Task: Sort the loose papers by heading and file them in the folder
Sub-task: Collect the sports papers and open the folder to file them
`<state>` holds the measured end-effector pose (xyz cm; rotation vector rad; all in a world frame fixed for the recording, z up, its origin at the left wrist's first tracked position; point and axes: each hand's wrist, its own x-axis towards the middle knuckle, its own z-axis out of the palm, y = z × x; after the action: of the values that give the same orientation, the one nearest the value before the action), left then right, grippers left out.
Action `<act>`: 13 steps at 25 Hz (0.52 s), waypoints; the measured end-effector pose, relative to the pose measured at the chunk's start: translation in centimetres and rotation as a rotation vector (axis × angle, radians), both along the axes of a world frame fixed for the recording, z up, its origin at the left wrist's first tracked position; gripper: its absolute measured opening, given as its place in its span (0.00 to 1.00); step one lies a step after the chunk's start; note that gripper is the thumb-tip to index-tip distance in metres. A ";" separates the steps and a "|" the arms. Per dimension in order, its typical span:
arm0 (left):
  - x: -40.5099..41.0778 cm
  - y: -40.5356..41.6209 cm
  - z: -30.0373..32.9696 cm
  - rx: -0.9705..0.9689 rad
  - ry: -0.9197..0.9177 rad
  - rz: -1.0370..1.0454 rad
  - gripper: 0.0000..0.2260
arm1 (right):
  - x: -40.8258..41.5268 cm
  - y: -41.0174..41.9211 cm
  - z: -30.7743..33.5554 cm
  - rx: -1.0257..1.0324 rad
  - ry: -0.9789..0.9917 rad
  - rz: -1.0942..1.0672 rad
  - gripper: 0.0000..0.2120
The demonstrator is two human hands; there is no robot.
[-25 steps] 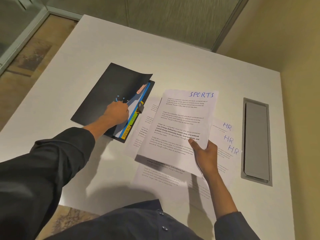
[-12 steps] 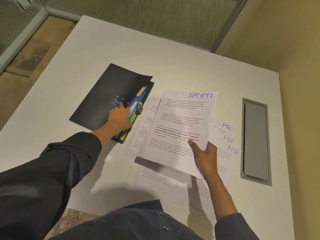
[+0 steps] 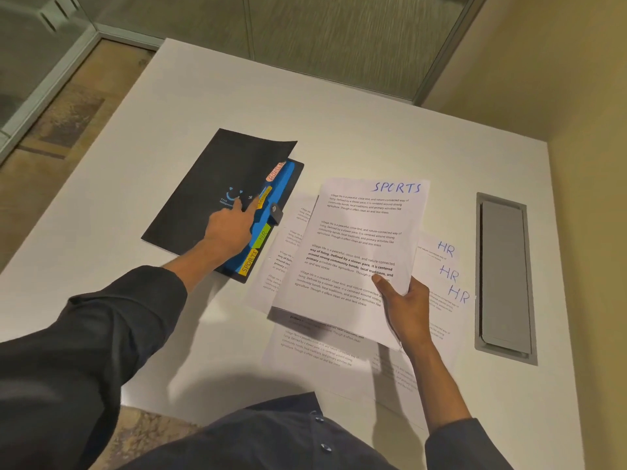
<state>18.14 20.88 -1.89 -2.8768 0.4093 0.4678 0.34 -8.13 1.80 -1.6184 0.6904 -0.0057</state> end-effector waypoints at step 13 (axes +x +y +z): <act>0.6 0.9 3.8 -0.070 -0.068 -0.008 0.13 | 3.2 1.6 1.1 0.014 -0.010 0.090 0.12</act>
<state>18.73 21.79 1.94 -2.9474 0.4337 0.3604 3.53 -6.58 2.87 -1.6336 0.6082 0.0566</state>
